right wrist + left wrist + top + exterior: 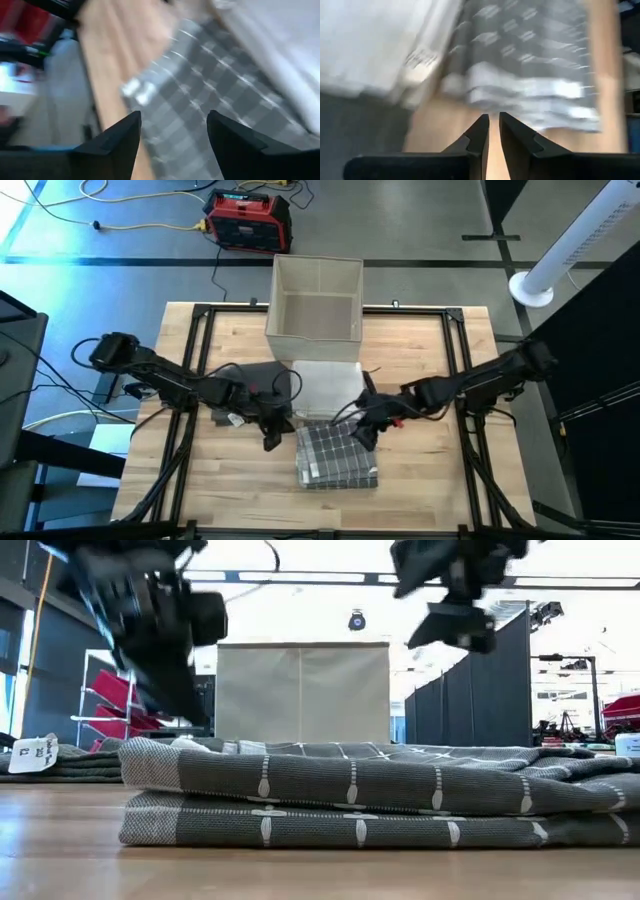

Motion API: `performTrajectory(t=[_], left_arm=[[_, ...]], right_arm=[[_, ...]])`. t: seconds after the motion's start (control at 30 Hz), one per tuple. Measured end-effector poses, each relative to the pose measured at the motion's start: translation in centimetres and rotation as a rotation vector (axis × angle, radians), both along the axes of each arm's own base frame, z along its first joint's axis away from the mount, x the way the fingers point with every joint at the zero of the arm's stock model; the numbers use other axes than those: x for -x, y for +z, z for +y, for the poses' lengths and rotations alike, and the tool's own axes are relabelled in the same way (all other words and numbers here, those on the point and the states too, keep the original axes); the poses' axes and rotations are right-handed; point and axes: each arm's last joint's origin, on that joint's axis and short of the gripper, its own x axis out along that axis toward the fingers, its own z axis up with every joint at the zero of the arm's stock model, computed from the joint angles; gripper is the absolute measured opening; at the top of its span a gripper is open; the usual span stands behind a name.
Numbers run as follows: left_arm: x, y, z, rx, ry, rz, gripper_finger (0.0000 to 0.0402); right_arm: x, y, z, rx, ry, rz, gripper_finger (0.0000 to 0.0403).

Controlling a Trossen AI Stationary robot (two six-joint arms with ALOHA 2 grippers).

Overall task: Fold towel
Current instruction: Move the folded gray squared to the middle left of the table

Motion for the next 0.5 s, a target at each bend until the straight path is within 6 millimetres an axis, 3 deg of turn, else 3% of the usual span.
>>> performTrajectory(t=[0.17,0.33,0.5], left_arm=[[-1.1,0.8,-0.1,-0.053,-0.001,-0.152,0.0011],[-1.0,0.0,0.3,-0.063,0.015,-0.083,0.0006],[-0.8,-0.8,0.6,-0.067,0.031,-0.007,0.0003]], right_arm=[[-1.1,-2.4,0.8,0.003,0.058,0.034,0.0063],[-2.0,-4.9,1.5,0.005,0.115,0.068,0.001],[-0.2,-6.4,2.3,-0.001,0.147,0.272,0.0001]])
